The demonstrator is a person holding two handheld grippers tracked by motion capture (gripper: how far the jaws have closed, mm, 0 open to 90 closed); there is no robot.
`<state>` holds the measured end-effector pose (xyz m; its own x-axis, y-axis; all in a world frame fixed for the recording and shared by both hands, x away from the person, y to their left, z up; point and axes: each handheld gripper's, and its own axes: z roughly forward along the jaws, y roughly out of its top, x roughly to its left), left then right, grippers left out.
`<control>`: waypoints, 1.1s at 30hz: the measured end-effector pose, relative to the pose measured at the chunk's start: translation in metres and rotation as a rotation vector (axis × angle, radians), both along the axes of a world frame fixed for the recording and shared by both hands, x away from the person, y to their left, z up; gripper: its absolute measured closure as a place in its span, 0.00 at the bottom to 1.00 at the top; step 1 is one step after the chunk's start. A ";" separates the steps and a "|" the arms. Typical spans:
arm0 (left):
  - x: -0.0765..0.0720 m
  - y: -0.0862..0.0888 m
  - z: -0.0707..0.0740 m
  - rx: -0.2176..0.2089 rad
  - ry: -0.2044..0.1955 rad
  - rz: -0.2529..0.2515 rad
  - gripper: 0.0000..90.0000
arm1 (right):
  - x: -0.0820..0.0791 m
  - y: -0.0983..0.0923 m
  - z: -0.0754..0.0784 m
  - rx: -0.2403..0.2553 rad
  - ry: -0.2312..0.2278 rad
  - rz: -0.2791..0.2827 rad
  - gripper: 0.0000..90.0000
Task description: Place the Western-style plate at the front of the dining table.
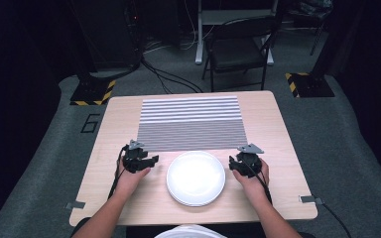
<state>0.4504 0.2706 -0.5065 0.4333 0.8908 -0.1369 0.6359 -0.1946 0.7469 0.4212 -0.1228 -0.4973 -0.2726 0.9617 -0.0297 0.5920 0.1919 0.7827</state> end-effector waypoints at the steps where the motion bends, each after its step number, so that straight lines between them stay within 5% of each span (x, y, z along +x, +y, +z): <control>1: -0.001 0.000 0.001 -0.009 0.001 0.003 0.50 | -0.001 -0.001 0.001 0.006 0.002 0.004 0.51; 7: -0.007 -0.001 0.009 -0.056 -0.006 0.004 0.51 | -0.008 -0.002 0.005 0.045 0.033 0.025 0.54; 16: -0.014 -0.002 0.017 -0.041 0.011 0.011 0.52 | -0.020 -0.002 0.017 0.074 0.048 0.023 0.56; 25: -0.025 -0.009 0.025 -0.071 0.013 0.011 0.49 | -0.031 0.002 0.028 0.107 0.047 0.025 0.54; 33: -0.031 -0.016 0.030 -0.073 -0.011 0.016 0.51 | -0.037 0.013 0.028 0.111 0.037 0.042 0.54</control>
